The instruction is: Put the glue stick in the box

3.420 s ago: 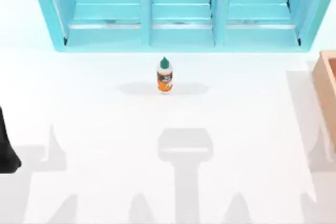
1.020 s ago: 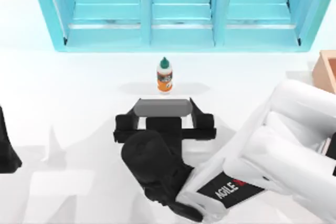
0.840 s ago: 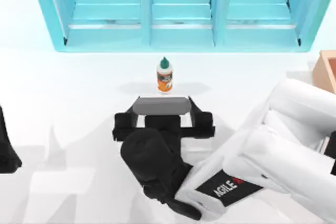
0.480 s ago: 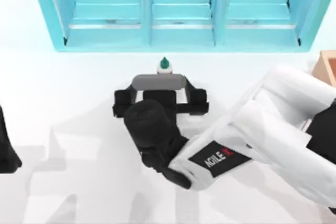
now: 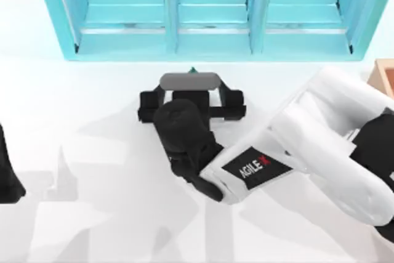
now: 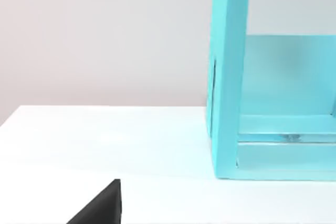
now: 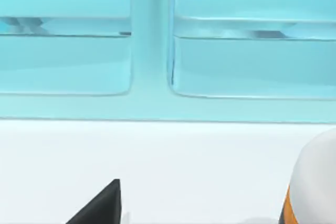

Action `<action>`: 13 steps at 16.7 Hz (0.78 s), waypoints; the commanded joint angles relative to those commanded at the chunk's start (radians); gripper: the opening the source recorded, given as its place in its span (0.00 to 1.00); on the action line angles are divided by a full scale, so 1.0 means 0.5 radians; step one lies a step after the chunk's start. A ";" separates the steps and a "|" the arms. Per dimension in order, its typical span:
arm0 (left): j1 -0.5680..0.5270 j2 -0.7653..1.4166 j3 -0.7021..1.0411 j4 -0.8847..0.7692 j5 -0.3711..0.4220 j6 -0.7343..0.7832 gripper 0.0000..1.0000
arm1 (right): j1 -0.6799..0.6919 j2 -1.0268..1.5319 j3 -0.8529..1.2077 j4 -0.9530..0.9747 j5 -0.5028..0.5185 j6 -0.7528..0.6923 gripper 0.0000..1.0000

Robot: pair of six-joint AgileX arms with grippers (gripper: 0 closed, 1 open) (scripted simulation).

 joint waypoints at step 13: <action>0.000 0.000 0.000 0.000 0.000 0.000 1.00 | 0.000 0.000 0.000 0.000 0.000 0.000 0.02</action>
